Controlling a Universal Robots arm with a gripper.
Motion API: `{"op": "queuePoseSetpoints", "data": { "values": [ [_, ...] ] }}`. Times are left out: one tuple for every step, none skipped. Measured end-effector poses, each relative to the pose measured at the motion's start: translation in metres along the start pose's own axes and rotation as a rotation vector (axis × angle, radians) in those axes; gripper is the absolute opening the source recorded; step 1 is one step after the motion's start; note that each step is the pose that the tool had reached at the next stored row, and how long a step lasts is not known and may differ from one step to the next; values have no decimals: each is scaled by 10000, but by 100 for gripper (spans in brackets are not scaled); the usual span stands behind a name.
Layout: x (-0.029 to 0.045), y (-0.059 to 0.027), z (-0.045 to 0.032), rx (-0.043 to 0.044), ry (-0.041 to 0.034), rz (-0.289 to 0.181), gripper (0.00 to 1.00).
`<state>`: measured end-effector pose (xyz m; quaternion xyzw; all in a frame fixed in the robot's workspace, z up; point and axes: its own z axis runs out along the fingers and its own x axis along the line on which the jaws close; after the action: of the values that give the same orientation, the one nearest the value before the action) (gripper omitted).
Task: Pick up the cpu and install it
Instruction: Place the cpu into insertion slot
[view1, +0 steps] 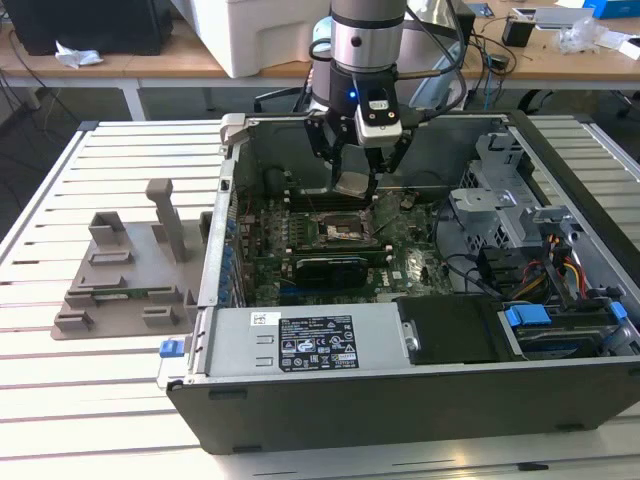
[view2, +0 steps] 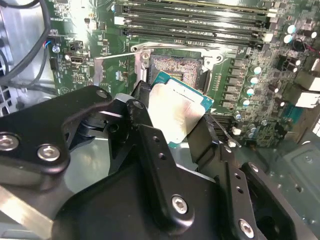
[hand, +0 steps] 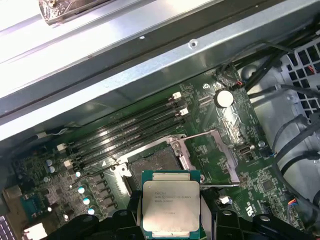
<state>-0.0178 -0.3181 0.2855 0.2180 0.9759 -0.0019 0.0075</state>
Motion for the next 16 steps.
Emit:
{"op": "queuePoseSetpoints", "data": {
  "values": [
    [0, 0, 0, 4, -1, 125, 55],
    [0, 0, 0, 6, -1, 213, 55],
    [0, 0, 0, 10, -2, 382, 55],
    [0, 0, 0, 15, -3, 572, 55],
    [0, 0, 0, 18, -3, 669, 55],
    [0, 0, 0, 21, -4, 754, 55],
    [0, 0, 0, 26, -5, 884, 55],
    [0, 0, 0, 28, -5, 966, 55],
    [0, 0, 0, 30, -6, 1050, 55],
    [0, 0, 0, 35, -7, 1174, 55],
    [0, 0, 0, 38, -9, 1252, 55],
    [0, 0, 0, 41, -9, 1350, 55],
    [0, 0, 0, 46, -10, 1477, 55],
    [0, 0, 0, 52, -13, 1633, 55],
    [0, 0, 0, 59, -14, 1779, 55],
    [0, 0, 0, 64, -16, 1867, 55]
  ]
}}
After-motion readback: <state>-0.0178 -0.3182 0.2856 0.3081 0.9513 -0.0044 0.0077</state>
